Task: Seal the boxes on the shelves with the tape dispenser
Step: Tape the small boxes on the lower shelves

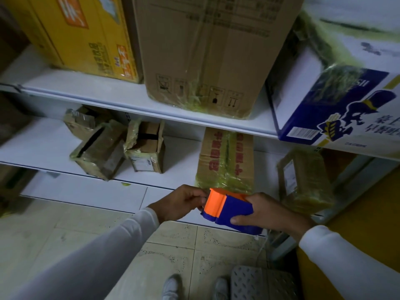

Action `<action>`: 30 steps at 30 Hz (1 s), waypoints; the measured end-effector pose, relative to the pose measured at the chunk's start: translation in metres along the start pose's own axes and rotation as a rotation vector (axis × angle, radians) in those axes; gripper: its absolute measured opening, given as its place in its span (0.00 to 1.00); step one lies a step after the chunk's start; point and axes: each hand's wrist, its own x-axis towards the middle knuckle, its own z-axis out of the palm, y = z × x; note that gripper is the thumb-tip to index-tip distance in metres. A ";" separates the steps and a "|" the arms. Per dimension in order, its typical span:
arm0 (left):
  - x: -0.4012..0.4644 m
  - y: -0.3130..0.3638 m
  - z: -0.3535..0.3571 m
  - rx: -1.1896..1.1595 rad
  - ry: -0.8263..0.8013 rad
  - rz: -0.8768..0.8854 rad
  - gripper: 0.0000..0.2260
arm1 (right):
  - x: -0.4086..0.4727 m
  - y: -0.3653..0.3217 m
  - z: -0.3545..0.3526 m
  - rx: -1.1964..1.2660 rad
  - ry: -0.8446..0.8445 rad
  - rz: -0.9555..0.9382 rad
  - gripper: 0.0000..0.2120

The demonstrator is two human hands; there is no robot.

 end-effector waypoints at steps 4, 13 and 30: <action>-0.001 -0.007 -0.007 -0.023 0.036 -0.054 0.08 | 0.002 0.000 0.003 -0.001 -0.014 -0.006 0.25; 0.008 -0.006 -0.002 -0.162 -0.091 -0.128 0.14 | 0.004 -0.004 0.004 -0.049 -0.028 -0.019 0.22; 0.015 -0.020 -0.044 -0.022 0.281 -0.136 0.06 | 0.008 0.018 -0.048 0.087 -0.041 0.041 0.16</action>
